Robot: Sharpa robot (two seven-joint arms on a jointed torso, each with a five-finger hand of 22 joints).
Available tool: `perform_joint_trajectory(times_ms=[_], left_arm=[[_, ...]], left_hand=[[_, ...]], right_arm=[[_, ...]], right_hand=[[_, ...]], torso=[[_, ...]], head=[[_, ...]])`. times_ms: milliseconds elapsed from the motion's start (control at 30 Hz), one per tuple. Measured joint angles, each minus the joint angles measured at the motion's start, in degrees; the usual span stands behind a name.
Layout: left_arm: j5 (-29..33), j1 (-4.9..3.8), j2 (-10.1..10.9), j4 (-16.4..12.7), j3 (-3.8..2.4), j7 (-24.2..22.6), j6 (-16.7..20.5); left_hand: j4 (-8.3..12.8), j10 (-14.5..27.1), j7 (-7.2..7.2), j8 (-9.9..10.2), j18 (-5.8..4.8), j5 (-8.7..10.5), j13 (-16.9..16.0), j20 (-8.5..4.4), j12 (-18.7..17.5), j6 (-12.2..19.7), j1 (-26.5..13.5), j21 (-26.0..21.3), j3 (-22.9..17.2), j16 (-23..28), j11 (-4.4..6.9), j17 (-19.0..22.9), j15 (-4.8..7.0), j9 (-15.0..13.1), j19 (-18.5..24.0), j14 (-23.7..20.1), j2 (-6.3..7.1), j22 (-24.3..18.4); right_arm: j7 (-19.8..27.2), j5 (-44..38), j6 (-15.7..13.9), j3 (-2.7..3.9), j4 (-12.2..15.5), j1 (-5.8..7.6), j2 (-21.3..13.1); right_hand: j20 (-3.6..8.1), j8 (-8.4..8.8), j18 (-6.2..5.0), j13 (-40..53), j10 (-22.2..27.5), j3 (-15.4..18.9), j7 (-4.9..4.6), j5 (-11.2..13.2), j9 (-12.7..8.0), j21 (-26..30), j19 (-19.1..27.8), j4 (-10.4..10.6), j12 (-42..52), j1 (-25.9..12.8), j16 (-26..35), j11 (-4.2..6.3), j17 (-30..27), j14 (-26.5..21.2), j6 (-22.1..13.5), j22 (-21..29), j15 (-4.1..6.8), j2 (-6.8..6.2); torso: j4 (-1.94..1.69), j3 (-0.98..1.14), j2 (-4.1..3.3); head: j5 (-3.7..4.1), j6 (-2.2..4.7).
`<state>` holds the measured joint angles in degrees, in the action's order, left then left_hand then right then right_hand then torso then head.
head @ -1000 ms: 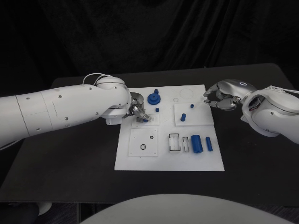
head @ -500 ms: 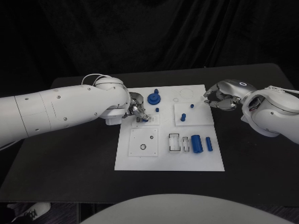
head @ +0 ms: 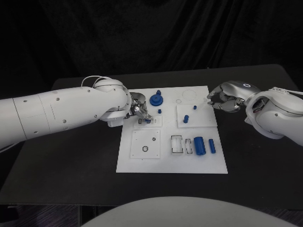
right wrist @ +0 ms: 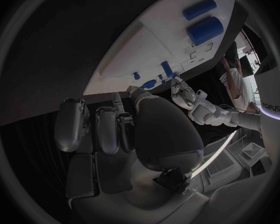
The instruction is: Assemble the parts on the task board
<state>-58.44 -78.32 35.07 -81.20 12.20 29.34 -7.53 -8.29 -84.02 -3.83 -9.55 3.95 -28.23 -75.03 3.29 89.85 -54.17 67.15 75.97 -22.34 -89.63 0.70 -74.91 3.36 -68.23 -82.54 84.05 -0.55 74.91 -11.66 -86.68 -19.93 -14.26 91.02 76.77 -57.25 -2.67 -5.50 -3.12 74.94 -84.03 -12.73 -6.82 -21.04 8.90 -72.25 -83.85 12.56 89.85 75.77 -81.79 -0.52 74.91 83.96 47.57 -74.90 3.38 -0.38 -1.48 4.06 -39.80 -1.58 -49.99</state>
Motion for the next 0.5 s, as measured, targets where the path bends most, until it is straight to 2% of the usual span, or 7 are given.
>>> perform_joint_trajectory(times_ms=[500], left_arm=[[-0.01,0.00,0.20,0.32,0.00,-1.71,1.47]], left_hand=[[0.80,0.00,-0.12,-0.75,0.00,0.35,0.00,-0.21,0.00,-0.39,-0.79,-0.33,-1.11,0.00,0.00,0.00,0.00,-0.66,0.22,0.00,0.79,0.00]], right_arm=[[-0.20,0.01,0.12,0.00,0.01,0.00,-0.01]], right_hand=[[0.00,0.00,0.00,-0.01,0.00,-0.25,0.00,0.00,-0.07,0.00,0.00,-0.25,0.00,0.00,-0.01,0.00,0.00,0.00,0.00,0.00,0.00,0.00]], torso=[[0.03,0.01,0.02]], head=[[-0.01,0.00]])
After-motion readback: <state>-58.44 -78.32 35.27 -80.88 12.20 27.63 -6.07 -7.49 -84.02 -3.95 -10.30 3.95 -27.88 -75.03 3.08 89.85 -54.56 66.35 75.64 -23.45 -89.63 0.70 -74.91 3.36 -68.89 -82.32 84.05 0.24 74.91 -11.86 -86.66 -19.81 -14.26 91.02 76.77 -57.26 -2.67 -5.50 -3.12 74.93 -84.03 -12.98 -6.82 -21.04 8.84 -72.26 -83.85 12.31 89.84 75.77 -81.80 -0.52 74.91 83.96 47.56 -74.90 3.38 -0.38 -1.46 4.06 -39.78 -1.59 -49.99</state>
